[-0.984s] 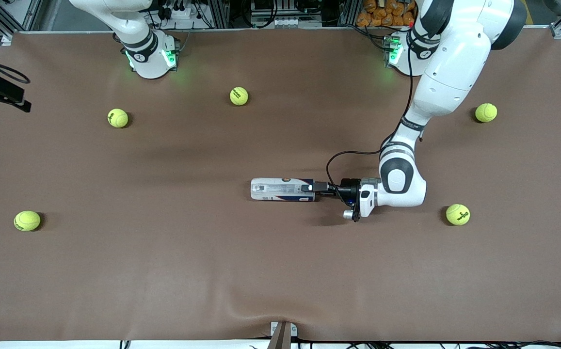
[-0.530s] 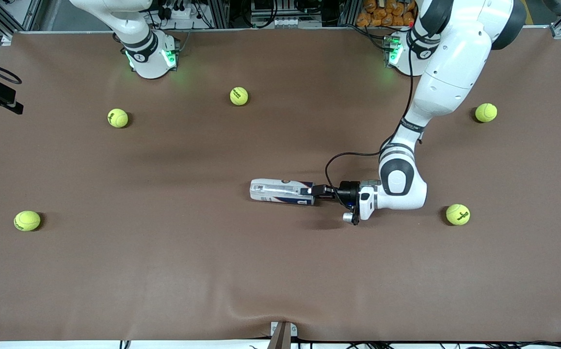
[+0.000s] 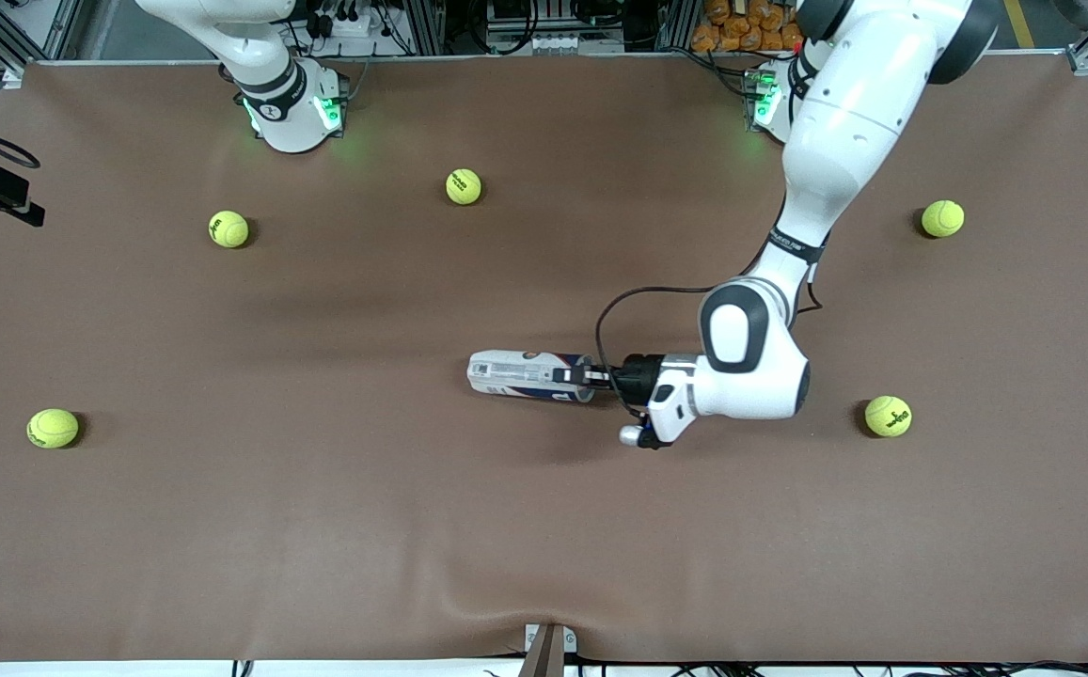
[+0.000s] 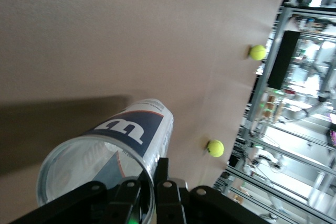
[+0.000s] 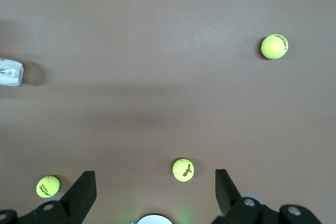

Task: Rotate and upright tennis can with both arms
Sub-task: 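Lift the can with the left gripper and rotate it upright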

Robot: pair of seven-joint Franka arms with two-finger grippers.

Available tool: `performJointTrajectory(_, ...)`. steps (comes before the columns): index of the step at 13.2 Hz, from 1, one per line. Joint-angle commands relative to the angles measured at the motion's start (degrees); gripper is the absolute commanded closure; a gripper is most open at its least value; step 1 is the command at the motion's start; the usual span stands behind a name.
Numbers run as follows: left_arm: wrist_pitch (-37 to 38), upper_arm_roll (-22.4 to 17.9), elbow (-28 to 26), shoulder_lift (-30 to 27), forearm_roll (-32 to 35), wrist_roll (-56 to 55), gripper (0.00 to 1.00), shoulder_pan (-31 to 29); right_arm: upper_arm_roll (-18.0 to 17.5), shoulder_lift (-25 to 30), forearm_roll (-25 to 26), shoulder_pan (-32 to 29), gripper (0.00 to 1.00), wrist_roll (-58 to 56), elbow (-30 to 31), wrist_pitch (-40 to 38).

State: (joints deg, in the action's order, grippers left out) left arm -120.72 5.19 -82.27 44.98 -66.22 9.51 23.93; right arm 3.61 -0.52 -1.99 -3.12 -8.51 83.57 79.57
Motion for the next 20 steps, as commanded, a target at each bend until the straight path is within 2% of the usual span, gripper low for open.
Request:
performJointTrajectory(1,-0.6,-1.1,4.4,-0.8,10.0,-12.2,1.00,2.6,-0.4,0.1,-1.4,-1.5,0.00,-1.1,0.3,0.2)
performJointTrajectory(5,-0.6,-0.9,10.0,-1.7,28.6,-35.2,1.00,7.3,-0.4,0.0,-1.3,-1.3,0.00,-1.1,0.3,0.3)
performJointTrajectory(12,0.4,-3.6,11.3,-7.6,47.9,-57.0,1.00,16.8,-0.4,-0.3,-0.2,-1.6,0.00,-3.3,0.4,0.3)
performJointTrajectory(13,1.4,-4.9,11.3,-7.6,51.0,-60.4,1.00,19.0,-0.3,-0.4,-0.1,-2.2,0.00,-2.8,0.4,0.2)
performJointTrajectory(15,2.0,-7.5,11.4,-7.2,52.2,-66.1,1.00,22.7,-0.4,-0.4,-0.7,-3.8,0.00,-2.8,0.3,0.2)
performJointTrajectory(19,8.5,-20.1,12.2,-7.0,53.7,-70.6,1.00,34.1,-0.5,-1.4,-0.7,-2.6,0.00,-2.7,1.4,-0.1)
performJointTrajectory(20,10.6,-22.0,12.3,-7.0,53.7,-70.6,1.00,35.5,-0.4,-1.6,-0.8,-2.7,0.00,-2.5,1.3,0.6)
